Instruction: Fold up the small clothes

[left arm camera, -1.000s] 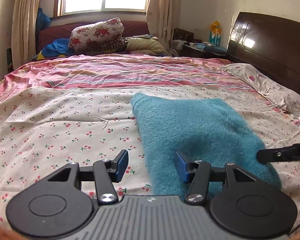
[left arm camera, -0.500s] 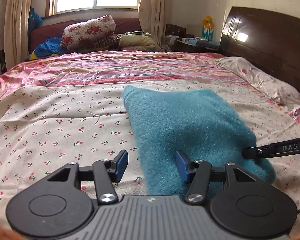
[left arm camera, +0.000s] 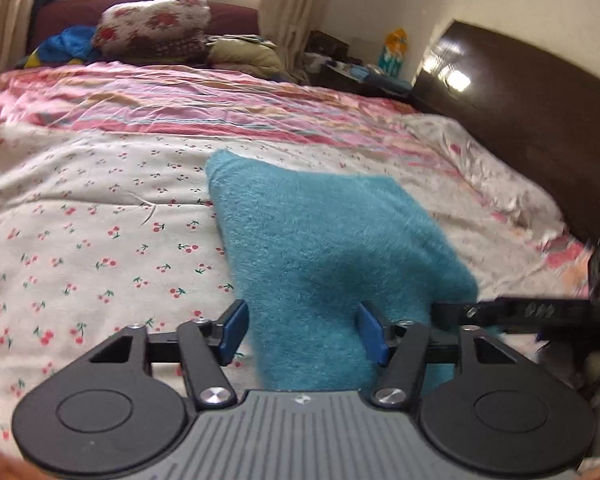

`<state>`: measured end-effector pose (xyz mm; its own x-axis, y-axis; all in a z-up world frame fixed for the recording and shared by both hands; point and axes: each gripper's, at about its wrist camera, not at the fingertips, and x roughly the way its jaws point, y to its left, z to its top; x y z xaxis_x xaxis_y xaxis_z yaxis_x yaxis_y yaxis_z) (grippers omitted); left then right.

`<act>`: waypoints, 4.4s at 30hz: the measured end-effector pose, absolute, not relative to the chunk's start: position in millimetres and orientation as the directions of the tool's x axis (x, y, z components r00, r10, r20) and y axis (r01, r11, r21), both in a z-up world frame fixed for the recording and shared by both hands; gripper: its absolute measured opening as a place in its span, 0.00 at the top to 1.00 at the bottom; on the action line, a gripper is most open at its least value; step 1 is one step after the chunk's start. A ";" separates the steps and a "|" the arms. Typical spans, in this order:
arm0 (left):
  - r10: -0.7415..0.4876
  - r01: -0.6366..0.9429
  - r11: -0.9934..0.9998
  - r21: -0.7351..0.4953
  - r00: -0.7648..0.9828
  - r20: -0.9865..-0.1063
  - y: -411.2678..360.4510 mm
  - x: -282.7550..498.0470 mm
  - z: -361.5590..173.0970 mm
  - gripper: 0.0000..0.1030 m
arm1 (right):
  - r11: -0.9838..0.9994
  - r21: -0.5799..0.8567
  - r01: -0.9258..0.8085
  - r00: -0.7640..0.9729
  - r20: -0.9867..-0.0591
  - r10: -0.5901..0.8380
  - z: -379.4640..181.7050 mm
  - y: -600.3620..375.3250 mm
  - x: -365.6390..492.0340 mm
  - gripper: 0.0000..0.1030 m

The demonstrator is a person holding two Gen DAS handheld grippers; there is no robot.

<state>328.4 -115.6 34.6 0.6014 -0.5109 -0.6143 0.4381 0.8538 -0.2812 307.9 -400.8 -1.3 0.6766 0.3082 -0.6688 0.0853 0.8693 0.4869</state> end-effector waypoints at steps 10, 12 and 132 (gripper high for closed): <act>-0.673 0.377 0.740 -0.557 0.408 -0.618 -114.8 365.2 -7.5 0.15 | 0.765 0.641 0.054 0.687 -0.580 0.437 -19.9 -400.6 317.5 0.19; -0.671 0.384 0.741 -0.551 0.417 -0.613 -116.1 357.9 -3.8 0.22 | 0.754 0.654 0.059 0.688 -0.574 0.443 -17.8 -399.6 314.6 0.26; -0.169 0.258 0.966 0.011 0.664 -0.728 -108.1 135.4 54.0 0.18 | 0.988 0.128 0.088 0.686 -0.727 0.033 52.3 -288.6 109.0 0.66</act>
<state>135.4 -108.1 54.0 0.6642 -0.1693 -0.7281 0.2584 0.9660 0.0110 109.0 -288.6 52.3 0.6862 0.0332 -0.7266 0.0880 0.9878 0.1282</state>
